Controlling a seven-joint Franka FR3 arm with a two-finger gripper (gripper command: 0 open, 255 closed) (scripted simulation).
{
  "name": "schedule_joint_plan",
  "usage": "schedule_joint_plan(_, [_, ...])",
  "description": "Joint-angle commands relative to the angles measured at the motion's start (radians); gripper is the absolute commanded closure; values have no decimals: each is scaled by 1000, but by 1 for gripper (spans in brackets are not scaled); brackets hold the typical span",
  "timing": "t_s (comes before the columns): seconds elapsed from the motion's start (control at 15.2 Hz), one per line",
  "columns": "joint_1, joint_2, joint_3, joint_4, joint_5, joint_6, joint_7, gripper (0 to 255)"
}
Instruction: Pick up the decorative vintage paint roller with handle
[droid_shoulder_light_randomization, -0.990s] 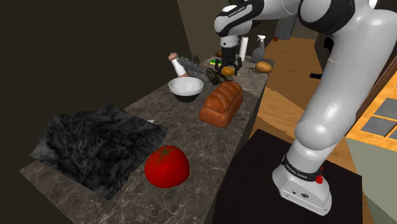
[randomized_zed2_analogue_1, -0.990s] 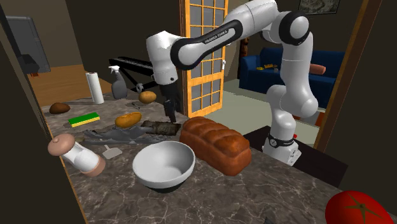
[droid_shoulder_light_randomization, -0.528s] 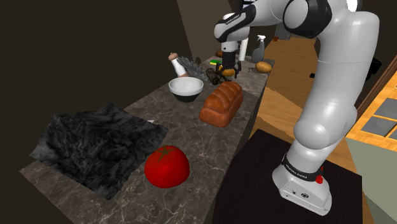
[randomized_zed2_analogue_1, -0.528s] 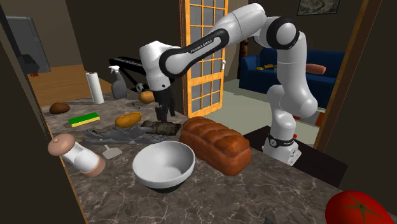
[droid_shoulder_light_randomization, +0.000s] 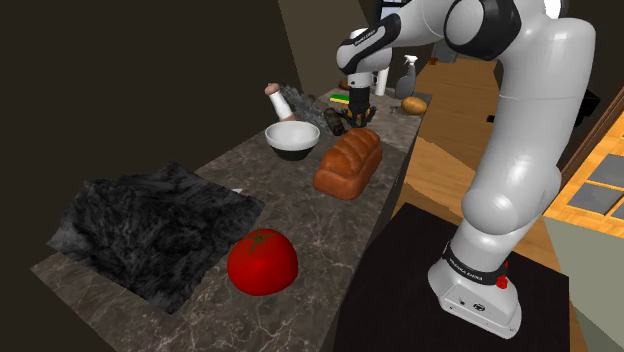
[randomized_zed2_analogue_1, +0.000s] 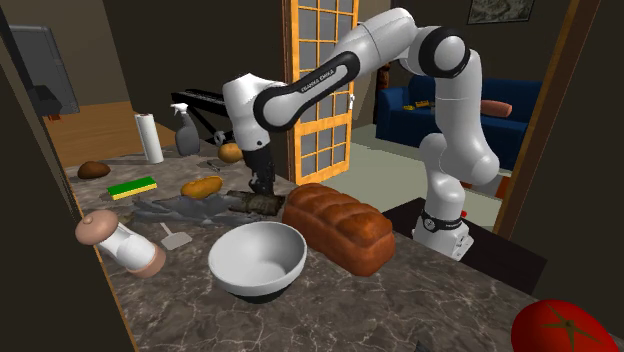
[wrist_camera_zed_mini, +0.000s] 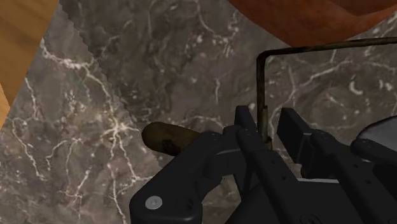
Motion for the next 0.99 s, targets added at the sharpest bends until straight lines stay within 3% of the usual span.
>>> schedule_joint_plan(0.0, [1,0,1,-7,-1,1,2,255])
schedule_joint_plan(0.4, [-2,16,0,15,2,-5,-3,255])
schedule_joint_plan(0.92, [-1,-17,-2,80,-6,-103,1,255])
